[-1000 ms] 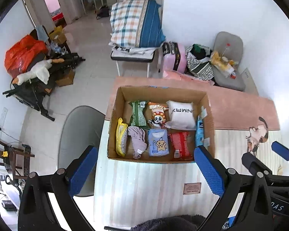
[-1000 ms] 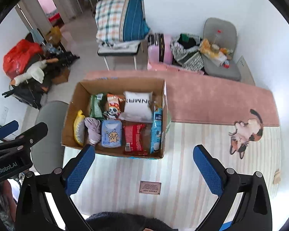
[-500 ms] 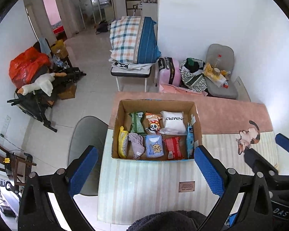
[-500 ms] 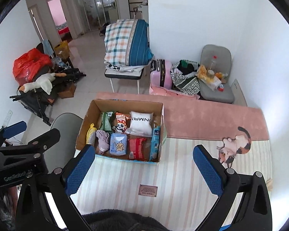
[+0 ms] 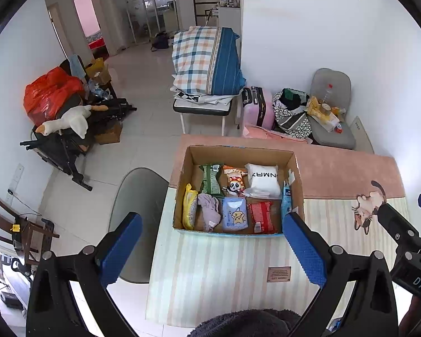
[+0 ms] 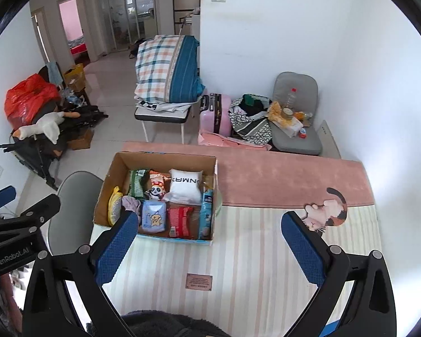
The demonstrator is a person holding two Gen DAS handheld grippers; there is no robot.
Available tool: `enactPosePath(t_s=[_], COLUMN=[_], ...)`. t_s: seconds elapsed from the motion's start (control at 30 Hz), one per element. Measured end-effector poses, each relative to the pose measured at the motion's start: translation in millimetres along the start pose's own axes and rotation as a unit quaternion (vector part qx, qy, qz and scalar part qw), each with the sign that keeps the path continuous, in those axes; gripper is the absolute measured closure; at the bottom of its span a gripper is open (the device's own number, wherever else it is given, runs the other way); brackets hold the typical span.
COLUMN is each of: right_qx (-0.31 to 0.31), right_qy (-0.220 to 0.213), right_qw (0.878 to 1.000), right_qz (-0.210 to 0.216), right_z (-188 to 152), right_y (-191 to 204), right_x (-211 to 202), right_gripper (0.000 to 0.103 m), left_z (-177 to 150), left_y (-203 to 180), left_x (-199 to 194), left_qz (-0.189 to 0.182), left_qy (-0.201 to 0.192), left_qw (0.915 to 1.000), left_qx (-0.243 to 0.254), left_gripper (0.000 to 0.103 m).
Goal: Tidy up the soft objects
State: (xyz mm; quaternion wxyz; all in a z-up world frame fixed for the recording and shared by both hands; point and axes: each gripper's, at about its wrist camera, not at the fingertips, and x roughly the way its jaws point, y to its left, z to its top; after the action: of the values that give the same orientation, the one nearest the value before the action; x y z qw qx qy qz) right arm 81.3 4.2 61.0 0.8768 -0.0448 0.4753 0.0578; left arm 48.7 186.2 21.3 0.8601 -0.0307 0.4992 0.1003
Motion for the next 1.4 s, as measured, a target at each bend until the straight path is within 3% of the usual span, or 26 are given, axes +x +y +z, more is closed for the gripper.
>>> enactPosePath(t_s=[1.4], right_qx=[0.012], right_qy=[0.001], right_qw=[1.0], right_qz=[-0.025], right_z=[-3.7], right_y=[-7.6], right_x=[3.7], right_gripper=[0.0], left_z=[-0.2], left_y=[0.0], left_x=[-1.4], left_qz=[-0.007], left_qy=[0.002], left_qw=[1.0], left_qx=[0.005], left_gripper=[0.0])
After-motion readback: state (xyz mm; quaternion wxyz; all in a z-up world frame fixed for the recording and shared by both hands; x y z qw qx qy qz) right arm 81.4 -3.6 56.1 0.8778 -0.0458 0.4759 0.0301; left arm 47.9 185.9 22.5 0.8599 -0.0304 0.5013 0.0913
